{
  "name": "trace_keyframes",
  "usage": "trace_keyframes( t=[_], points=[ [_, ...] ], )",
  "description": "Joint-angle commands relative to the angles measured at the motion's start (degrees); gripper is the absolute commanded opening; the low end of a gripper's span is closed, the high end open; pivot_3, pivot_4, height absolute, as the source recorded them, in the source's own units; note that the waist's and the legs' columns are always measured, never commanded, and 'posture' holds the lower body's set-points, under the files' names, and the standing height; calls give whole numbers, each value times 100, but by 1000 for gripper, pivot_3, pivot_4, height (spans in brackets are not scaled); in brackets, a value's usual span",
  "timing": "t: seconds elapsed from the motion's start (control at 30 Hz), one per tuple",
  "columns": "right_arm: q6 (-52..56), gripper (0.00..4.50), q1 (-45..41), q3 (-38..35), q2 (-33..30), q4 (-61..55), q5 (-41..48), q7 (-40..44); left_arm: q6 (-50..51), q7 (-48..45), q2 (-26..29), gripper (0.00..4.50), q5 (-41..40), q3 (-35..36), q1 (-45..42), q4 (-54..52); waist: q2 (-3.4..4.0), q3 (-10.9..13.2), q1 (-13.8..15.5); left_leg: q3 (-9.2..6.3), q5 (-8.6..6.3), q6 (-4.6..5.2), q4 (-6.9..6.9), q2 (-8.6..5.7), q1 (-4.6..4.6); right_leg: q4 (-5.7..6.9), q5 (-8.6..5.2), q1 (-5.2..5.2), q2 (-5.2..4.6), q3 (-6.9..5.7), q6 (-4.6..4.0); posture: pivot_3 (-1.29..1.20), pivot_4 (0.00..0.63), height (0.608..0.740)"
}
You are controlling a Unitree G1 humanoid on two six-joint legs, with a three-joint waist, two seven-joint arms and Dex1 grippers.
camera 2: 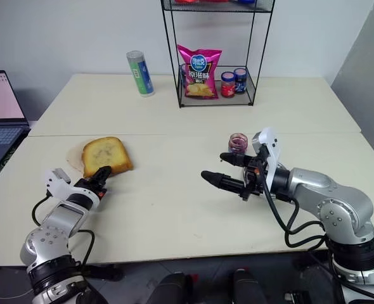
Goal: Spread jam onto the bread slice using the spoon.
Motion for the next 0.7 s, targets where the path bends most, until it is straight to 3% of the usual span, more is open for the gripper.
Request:
trace_keyframes(
  t=[0.03,0.2,0.33,0.63,0.7],
  points=[
    [-64,4500,-126,-73,-47,-66,-17,81,-112,49,-89,1904,-170,20,13,-32,0,0,-3,2,0,0,0,0,0,0,0,-1,0,1,0,0,150,740],
    [-82,4500,-102,-80,-38,-75,-29,88,-205,183,-145,640,-388,166,-49,-105,0,0,-8,1,0,0,-1,1,-2,-1,0,-2,-1,4,0,0,150,740],
    [-97,4500,-101,-69,-8,-52,-62,117,-223,250,-137,28,-507,122,-63,-177,0,0,-11,0,0,0,-1,2,-2,-1,0,-3,0,3,0,0,150,740],
    [-135,4500,9,-122,24,-69,-144,146,103,378,-202,28,-1023,-226,76,-1032,-1,1,-9,-1,0,0,-1,2,-6,-3,0,-4,0,3,0,0,150,740],
    [-129,4500,60,-159,4,-102,-128,140,554,287,-129,28,-1468,-476,170,-1440,-1,1,-9,-1,0,0,-1,1,-7,-3,0,-4,0,3,0,0,150,740]
  ],
)
